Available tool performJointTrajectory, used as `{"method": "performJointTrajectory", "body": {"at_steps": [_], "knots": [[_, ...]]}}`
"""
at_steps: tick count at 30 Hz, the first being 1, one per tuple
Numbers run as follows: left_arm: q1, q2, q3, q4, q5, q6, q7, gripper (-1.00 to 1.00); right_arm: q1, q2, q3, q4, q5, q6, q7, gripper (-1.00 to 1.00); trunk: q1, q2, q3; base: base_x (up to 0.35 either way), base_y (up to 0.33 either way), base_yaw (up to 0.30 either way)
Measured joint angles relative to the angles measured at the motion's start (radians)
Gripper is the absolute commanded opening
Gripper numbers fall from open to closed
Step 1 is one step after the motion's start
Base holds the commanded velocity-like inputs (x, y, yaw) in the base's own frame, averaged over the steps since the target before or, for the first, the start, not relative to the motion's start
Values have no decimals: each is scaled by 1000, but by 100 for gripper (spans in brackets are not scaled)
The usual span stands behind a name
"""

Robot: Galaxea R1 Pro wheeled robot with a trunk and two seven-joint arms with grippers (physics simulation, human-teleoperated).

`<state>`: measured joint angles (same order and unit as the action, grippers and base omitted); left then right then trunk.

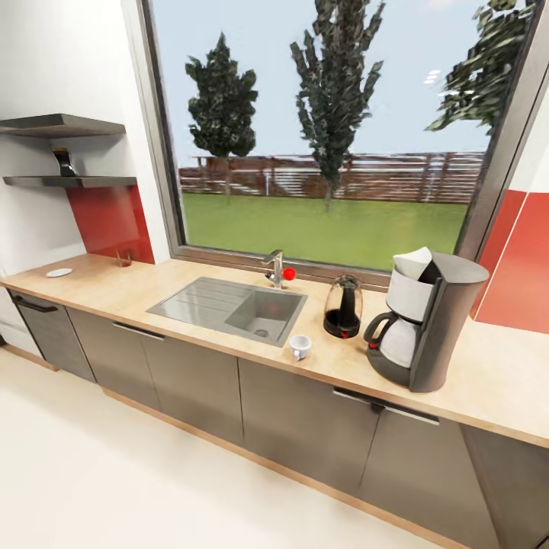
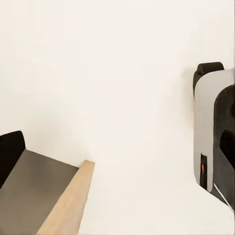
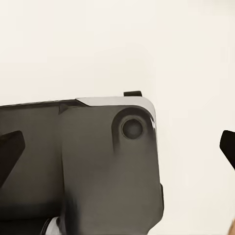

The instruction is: Set up a coffee station on the kitchen countertop: keep the coffee maker on the countertop, move the bottle of coffee from the kitchen shelf to the counter next to the coffee maker, place a paper coffee filter on top of the coffee maker, put the saucer next to the coffee maker with the coffee cup on the saucer, and place the electric kettle next to the coffee maker.

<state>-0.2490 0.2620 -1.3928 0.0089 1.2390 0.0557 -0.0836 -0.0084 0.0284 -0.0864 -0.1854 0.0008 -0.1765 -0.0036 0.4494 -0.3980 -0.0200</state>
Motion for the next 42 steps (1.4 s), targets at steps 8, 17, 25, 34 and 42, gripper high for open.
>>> {"method": "performJointTrajectory", "body": {"at_steps": [8, 17, 25, 34, 42], "knots": [[-1, -17, 2, 0, -39, 1, 3, 100, 0, -2, -7, -1, -3, -1, 1, 100, 0, 0, 0, 44, 81, 1], [-3, -41, 4, -2, -37, -2, 5, 100, 0, -1, -9, 2, -3, 1, -1, 100, 0, 0, -6, 152, 253, 133], [-4, -47, 10, -2, -31, -10, 6, 100, 0, -4, -3, 5, -1, -1, -3, 100, 0, 0, -14, 200, 268, 184], [-4, -52, 13, -6, -33, -11, 2, 100, 0, -23, -1, 6, 0, -1, -2, 100, 0, 0, -24, 78, 80, 211], [-3, -77, 12, -7, -32, -17, 1, 100, 0, -29, 1, 7, 2, -2, -2, 100, 0, 0, -33, 152, 70, 218]]}}
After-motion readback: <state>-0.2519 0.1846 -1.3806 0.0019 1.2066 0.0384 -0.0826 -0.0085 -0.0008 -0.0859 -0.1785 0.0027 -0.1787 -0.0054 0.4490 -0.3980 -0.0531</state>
